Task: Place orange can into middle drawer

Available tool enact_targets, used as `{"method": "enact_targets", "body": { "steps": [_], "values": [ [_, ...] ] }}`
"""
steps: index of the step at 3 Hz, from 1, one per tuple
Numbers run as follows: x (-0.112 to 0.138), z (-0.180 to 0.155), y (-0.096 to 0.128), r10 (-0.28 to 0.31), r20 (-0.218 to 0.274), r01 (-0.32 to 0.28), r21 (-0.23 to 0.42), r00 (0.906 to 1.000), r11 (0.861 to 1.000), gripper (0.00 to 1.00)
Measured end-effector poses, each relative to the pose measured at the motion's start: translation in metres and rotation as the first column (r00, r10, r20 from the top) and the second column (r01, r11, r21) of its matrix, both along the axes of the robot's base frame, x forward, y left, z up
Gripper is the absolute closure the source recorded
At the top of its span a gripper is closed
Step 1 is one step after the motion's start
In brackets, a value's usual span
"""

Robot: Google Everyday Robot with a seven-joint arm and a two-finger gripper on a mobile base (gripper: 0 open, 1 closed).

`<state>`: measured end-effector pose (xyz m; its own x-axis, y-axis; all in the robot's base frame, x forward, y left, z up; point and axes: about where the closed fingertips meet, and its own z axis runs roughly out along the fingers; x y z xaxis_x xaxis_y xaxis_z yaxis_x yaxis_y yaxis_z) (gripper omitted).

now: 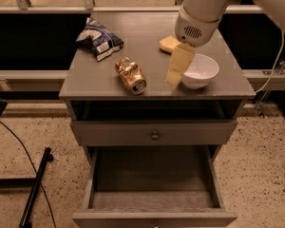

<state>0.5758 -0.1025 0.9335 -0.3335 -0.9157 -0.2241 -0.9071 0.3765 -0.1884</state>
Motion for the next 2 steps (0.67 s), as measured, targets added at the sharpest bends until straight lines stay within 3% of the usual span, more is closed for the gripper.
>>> {"method": "enact_targets", "body": {
  "steps": [1, 2],
  "values": [
    [0.031, -0.016, 0.024, -0.125, -0.024, 0.126, 0.053, 0.9918, 0.991, 0.00],
    [0.054, -0.025, 0.049, -0.207, -0.046, 0.211, 0.111, 0.9772, 0.971, 0.00]
  ]
}}
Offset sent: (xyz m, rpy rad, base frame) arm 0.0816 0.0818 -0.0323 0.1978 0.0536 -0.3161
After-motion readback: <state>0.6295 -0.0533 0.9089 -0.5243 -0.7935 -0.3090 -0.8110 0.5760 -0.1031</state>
